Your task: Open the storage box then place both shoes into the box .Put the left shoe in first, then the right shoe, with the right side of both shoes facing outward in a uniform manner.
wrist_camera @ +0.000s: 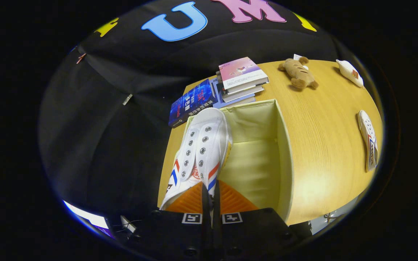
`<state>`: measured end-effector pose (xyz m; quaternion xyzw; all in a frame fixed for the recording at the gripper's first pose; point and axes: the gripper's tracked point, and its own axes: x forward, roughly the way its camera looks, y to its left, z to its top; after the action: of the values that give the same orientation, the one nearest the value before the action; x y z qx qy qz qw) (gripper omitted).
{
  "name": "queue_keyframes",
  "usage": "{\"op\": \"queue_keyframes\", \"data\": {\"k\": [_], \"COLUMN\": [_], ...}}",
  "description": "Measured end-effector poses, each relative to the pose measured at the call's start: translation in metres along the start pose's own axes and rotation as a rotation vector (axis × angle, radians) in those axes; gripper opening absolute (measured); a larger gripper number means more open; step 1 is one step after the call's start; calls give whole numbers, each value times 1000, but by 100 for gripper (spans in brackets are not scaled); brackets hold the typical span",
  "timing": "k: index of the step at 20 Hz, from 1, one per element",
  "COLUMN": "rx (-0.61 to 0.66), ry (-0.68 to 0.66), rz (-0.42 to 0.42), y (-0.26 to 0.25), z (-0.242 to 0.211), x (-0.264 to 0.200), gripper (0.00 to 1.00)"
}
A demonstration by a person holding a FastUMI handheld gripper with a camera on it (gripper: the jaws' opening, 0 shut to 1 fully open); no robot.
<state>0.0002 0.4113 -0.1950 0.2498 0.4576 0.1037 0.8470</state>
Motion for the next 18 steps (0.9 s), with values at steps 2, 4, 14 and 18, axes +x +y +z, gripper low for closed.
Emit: {"op": "queue_keyframes", "data": {"k": [2,4,14,18], "rx": [-16,-39,-149,-199], "ry": [11,68,-15,-137], "rz": [-38,-53,81,-7], "y": [-3,-11,-27,-106], "z": [-6,-20,4,45], "x": [7,28,-42,-94], "gripper": [5,6,99,99]}}
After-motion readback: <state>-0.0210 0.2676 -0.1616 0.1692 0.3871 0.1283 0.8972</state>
